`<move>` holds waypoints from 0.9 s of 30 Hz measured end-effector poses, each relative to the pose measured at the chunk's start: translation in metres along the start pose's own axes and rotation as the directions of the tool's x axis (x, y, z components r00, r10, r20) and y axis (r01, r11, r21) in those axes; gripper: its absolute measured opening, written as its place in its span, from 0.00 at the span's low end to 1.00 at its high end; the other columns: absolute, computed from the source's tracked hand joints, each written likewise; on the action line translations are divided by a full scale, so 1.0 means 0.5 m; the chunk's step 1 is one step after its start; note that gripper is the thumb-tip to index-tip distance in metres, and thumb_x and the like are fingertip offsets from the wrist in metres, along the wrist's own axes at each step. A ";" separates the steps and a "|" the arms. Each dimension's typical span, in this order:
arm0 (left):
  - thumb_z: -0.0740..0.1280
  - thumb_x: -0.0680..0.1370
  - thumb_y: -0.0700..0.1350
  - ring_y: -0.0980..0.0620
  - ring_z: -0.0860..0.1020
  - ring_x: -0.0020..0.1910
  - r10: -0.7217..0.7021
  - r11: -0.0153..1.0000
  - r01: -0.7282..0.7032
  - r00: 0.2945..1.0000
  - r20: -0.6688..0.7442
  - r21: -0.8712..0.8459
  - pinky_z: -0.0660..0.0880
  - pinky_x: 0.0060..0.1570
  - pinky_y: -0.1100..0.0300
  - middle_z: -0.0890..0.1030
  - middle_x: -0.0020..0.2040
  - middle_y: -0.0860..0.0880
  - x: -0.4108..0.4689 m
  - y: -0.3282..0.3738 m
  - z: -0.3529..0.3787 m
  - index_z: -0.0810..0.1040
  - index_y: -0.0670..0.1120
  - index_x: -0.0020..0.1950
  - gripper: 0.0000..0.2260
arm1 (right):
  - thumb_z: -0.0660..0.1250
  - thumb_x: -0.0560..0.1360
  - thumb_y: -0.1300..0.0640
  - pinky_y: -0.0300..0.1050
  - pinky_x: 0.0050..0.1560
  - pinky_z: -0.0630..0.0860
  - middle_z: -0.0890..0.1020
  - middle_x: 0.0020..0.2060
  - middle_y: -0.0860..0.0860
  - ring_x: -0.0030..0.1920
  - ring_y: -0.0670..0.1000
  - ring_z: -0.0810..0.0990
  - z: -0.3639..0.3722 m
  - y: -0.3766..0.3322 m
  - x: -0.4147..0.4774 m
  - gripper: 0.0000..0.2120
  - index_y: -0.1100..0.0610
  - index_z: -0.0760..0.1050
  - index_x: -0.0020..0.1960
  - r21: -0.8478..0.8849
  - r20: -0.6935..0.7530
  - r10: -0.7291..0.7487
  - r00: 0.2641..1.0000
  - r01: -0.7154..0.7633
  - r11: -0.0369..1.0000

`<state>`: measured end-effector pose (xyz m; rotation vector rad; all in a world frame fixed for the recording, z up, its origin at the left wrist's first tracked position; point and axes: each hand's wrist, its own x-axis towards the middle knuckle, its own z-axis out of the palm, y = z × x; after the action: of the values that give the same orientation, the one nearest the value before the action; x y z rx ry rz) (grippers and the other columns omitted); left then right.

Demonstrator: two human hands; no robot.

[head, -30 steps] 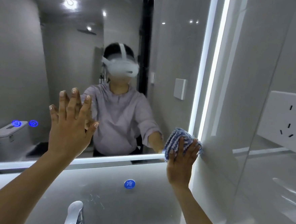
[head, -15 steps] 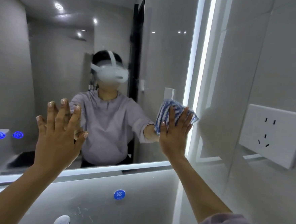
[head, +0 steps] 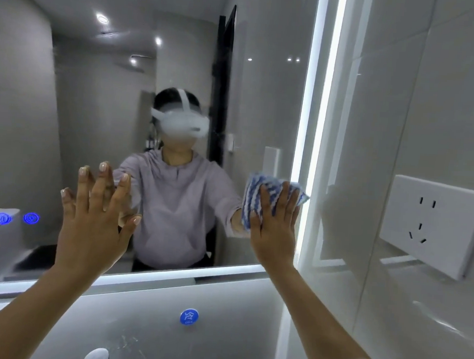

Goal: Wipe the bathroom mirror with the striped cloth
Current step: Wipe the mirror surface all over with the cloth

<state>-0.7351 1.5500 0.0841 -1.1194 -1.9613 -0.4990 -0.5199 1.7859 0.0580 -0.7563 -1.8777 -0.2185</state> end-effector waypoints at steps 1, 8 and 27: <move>0.53 0.74 0.57 0.33 0.48 0.75 -0.001 1.000 0.001 1.000 -0.001 0.005 0.53 0.65 0.27 0.50 0.77 0.38 0.000 0.000 -0.001 0.57 0.44 0.76 0.33 | 0.44 0.81 0.42 0.63 0.75 0.49 0.39 0.77 0.57 0.76 0.63 0.41 0.010 0.004 -0.032 0.28 0.50 0.42 0.78 0.001 0.019 -0.016 1.000 0.016 1.000; 0.53 0.74 0.57 0.34 0.47 0.76 0.008 1.000 -0.008 1.000 -0.011 0.001 0.53 0.65 0.28 0.49 0.78 0.39 0.000 -0.001 -0.003 0.57 0.43 0.76 0.33 | 0.48 0.82 0.45 0.58 0.75 0.44 0.36 0.76 0.52 0.76 0.59 0.37 0.048 0.024 -0.150 0.27 0.52 0.48 0.77 -0.052 0.140 0.015 0.990 -0.008 0.999; 0.54 0.74 0.56 0.33 0.53 0.75 -0.036 0.999 0.036 0.999 0.009 0.016 0.58 0.62 0.27 0.55 0.76 0.36 0.001 0.003 -0.007 0.62 0.41 0.74 0.32 | 0.44 0.81 0.44 0.60 0.75 0.42 0.43 0.77 0.59 0.76 0.61 0.39 -0.099 -0.063 0.244 0.27 0.49 0.44 0.78 -0.041 -0.111 0.138 0.984 -0.143 0.989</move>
<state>-0.7322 1.5487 0.0864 -1.0806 -1.9933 -0.4977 -0.5309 1.7863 0.1929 -0.8894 -1.7149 -0.2120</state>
